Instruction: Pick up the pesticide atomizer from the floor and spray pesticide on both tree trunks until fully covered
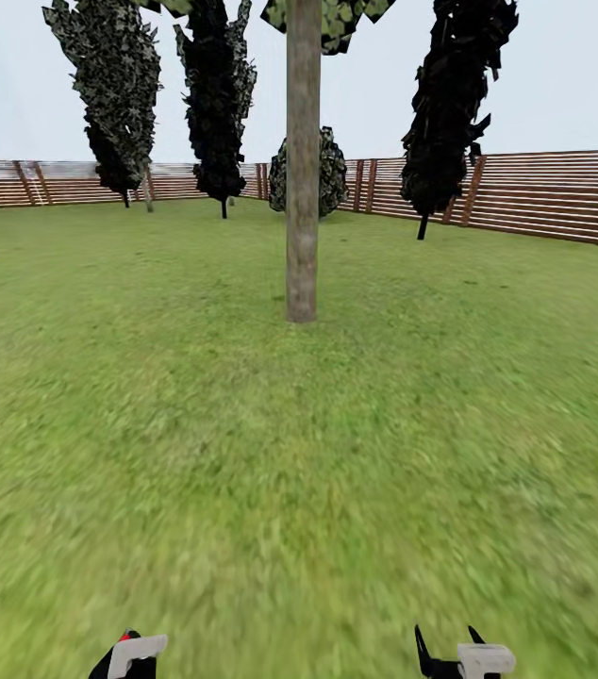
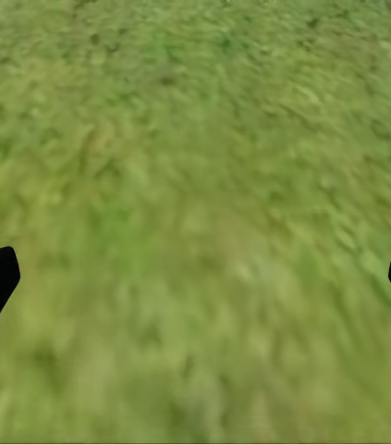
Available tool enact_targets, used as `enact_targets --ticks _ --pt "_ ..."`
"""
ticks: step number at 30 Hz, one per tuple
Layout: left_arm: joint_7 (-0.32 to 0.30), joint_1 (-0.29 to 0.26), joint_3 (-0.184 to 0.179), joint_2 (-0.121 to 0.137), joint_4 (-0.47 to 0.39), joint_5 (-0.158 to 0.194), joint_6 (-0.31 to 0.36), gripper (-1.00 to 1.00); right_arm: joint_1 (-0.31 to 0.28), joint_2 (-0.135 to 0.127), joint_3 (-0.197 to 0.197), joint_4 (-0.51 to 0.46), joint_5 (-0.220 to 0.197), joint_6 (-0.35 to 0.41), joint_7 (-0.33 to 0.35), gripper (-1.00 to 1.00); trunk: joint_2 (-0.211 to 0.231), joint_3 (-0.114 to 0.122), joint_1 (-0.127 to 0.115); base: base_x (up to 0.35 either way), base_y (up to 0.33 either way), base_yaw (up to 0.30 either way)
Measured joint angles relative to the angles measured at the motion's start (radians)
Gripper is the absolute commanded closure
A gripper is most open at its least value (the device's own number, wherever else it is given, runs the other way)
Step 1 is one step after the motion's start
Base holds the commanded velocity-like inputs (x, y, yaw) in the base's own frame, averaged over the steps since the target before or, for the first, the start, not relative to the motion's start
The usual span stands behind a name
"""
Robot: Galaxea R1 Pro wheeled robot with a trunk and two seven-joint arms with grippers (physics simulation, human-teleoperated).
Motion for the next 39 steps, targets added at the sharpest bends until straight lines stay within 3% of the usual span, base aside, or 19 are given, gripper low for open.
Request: enact_targets --ticks 39 --pt "0.0 0.0 0.0 0.0 0.0 -0.001 -0.001 1.0 0.0 0.0 0.0 0.0 0.0 0.0 0.0 -1.0 0.0 0.0 0.0 0.338 0.0 0.0"
